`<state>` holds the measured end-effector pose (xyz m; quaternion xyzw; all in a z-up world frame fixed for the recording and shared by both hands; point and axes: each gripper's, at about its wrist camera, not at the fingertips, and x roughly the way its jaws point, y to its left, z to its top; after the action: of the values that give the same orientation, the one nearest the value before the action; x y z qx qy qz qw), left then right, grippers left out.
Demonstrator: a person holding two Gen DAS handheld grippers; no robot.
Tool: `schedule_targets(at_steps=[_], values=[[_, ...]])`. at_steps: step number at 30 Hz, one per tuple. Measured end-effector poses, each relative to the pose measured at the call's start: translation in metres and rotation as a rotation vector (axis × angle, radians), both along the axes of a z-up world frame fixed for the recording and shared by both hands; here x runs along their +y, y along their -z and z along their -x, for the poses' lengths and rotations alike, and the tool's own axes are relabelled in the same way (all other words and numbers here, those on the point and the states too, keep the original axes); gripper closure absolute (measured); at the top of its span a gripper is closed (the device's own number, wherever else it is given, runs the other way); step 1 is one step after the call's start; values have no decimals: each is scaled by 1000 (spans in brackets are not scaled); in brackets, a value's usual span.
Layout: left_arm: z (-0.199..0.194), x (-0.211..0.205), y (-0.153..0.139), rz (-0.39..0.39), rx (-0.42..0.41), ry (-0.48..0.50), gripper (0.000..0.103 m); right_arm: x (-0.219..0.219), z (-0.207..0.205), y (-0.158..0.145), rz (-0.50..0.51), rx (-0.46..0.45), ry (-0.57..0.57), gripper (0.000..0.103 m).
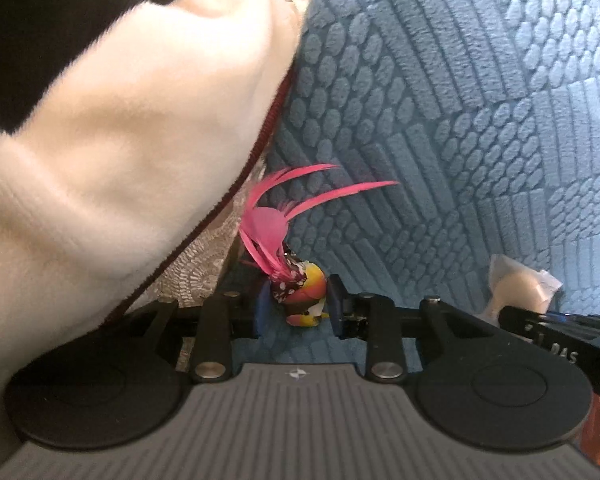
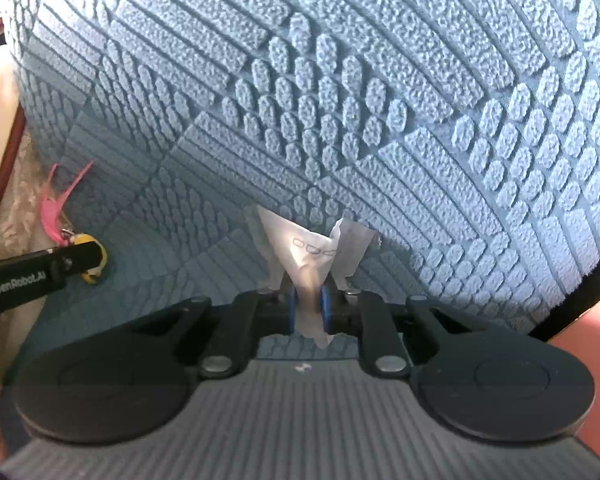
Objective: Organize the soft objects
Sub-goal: 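Close the left gripper on the feathered bird while the right gripper grasps the clear bag, then lift and carry the bird over the pink box while the right gripper carries the bag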
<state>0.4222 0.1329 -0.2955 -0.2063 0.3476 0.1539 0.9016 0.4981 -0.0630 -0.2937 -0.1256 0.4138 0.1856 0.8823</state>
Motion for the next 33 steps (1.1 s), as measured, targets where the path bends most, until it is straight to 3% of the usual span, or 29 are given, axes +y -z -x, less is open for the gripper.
schedule_targets(at_steps=[4, 18, 33], values=[[3, -13, -6, 2, -6, 17, 69, -9, 8, -24, -21, 19, 1, 87], [26, -56, -25, -46, -24, 92, 69, -49, 25, -64, -73, 36, 30, 87], [101, -86, -57, -66, -25, 171, 68, -78, 113, -85, -63, 30, 11, 87]])
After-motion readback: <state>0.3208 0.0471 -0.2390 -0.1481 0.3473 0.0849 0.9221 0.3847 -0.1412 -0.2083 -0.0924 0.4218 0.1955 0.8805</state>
